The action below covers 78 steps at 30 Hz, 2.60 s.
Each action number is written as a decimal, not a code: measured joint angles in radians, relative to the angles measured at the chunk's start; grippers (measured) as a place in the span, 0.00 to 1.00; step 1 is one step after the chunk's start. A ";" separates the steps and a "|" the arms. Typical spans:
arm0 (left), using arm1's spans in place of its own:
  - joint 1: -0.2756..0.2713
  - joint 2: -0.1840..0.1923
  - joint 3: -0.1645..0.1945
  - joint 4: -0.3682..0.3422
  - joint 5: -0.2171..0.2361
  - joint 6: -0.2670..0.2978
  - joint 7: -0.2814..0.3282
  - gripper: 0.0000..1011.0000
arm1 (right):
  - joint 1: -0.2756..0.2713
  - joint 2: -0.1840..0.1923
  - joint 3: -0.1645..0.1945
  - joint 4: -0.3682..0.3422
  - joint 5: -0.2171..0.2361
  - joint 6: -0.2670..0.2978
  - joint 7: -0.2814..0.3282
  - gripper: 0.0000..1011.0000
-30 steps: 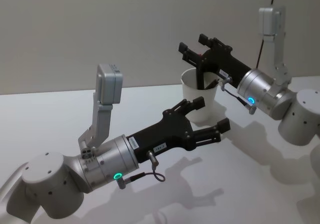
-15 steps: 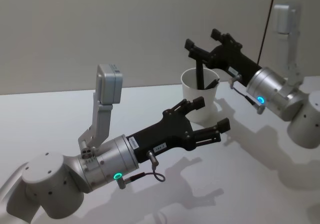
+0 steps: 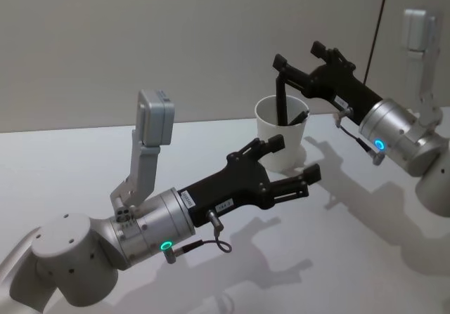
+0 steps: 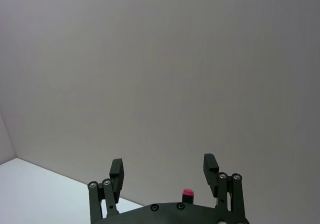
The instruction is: Place the pen into the pen holder.
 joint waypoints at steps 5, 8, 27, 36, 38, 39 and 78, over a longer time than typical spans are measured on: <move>-0.004 0.003 0.006 0.004 0.029 -0.011 0.047 0.99 | -0.038 0.007 0.011 -0.035 -0.020 0.002 -0.024 0.99; -0.007 0.006 0.011 0.006 0.053 -0.020 0.088 0.99 | -0.066 0.013 0.020 -0.060 -0.035 0.004 -0.040 0.99; -0.026 0.021 0.043 0.025 0.205 -0.077 0.337 0.99 | -0.254 0.050 0.075 -0.233 -0.129 0.017 -0.155 0.99; -0.036 0.028 0.057 0.034 0.277 -0.104 0.457 0.99 | -0.335 0.066 0.098 -0.307 -0.170 0.022 -0.205 0.99; -0.038 0.030 0.061 0.036 0.294 -0.111 0.486 0.99 | -0.358 0.071 0.105 -0.328 -0.182 0.024 -0.219 0.99; -0.038 0.031 0.062 0.036 0.300 -0.113 0.496 0.99 | -0.364 0.072 0.107 -0.334 -0.185 0.024 -0.222 0.99; -0.051 0.040 0.082 0.048 0.404 -0.152 0.669 0.99 | -0.491 0.096 0.142 -0.449 -0.248 0.032 -0.299 0.99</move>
